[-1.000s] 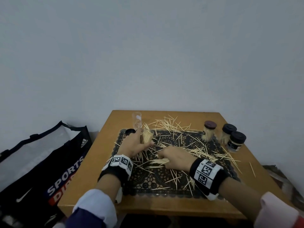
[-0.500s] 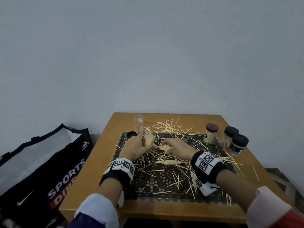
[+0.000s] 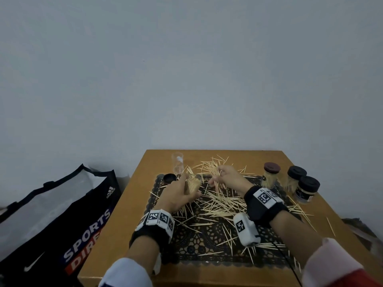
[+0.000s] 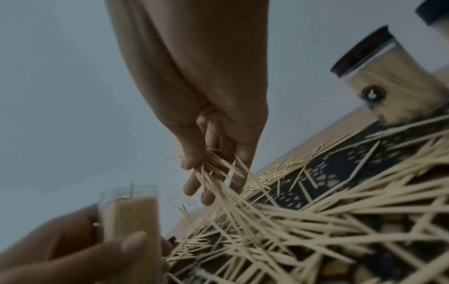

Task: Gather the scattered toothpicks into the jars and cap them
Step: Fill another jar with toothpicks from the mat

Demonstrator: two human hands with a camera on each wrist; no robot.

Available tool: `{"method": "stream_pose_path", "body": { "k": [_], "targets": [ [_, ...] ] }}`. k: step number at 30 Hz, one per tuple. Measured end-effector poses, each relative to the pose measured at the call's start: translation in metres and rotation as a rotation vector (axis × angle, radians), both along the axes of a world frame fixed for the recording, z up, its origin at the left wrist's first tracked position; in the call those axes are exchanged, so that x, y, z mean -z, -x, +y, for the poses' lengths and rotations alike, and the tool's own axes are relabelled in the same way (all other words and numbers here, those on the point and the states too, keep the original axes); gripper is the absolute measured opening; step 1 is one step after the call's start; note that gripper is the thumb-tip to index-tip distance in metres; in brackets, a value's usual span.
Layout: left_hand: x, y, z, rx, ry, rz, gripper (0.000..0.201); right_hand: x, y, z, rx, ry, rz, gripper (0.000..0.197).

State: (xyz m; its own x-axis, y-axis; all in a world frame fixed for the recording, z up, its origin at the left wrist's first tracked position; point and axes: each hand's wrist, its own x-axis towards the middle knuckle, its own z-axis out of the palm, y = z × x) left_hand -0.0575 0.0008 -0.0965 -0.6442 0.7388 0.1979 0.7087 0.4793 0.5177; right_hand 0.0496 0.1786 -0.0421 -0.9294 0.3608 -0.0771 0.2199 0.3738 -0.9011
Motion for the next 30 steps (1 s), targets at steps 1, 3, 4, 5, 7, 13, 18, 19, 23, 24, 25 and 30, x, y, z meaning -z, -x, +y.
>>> {"method": "stream_pose_path", "body": {
  "k": [1, 3, 4, 5, 7, 13, 18, 19, 23, 24, 25, 30],
  "targets": [
    [-0.001, -0.001, 0.000, 0.009, 0.007, -0.004, 0.071, -0.001, 0.001, -0.002, 0.020, 0.046, 0.038, 0.028],
    [-0.001, -0.001, 0.001, 0.016, 0.012, -0.016, 0.064, -0.002, 0.004, -0.007, 0.064, 0.125, 0.118, 0.041],
    [-0.001, -0.001, 0.001, 0.017, 0.007, -0.022, 0.063, -0.003, 0.006, -0.009, 0.083, 0.166, 0.162, 0.045],
    [-0.001, -0.001, 0.001, 0.017, 0.000, -0.026, 0.063, -0.004, 0.009, -0.010, 0.099, 0.210, 0.207, 0.046],
    [-0.001, 0.000, 0.002, 0.022, 0.000, -0.030, 0.063, -0.006, 0.012, -0.014, 0.115, 0.299, 0.294, 0.040],
    [-0.003, -0.002, 0.002, 0.066, 0.001, -0.032, 0.065, -0.012, 0.021, -0.031, 0.127, 0.386, 0.437, 0.018],
    [-0.005, -0.004, 0.001, 0.105, -0.093, -0.041, 0.079, 0.000, 0.026, -0.047, 0.142, 0.301, 0.357, 0.043],
    [-0.005, -0.006, 0.001, 0.110, -0.112, -0.044, 0.079, 0.005, 0.026, -0.050, 0.141, 0.298, 0.340, 0.046],
    [-0.008, -0.008, 0.001, 0.096, -0.134, -0.027, 0.075, 0.018, 0.026, -0.053, 0.144, 0.373, 0.328, 0.048],
    [-0.007, -0.007, 0.001, 0.088, -0.141, -0.014, 0.073, 0.019, 0.025, -0.053, 0.137, 0.389, 0.335, 0.042],
    [-0.007, -0.006, 0.001, 0.078, -0.154, -0.005, 0.072, 0.019, 0.024, -0.053, 0.119, 0.406, 0.352, 0.034],
    [-0.005, -0.004, 0.002, 0.070, -0.122, -0.011, 0.071, 0.019, 0.022, -0.047, 0.044, 0.524, 0.409, 0.024]
  ]
}}
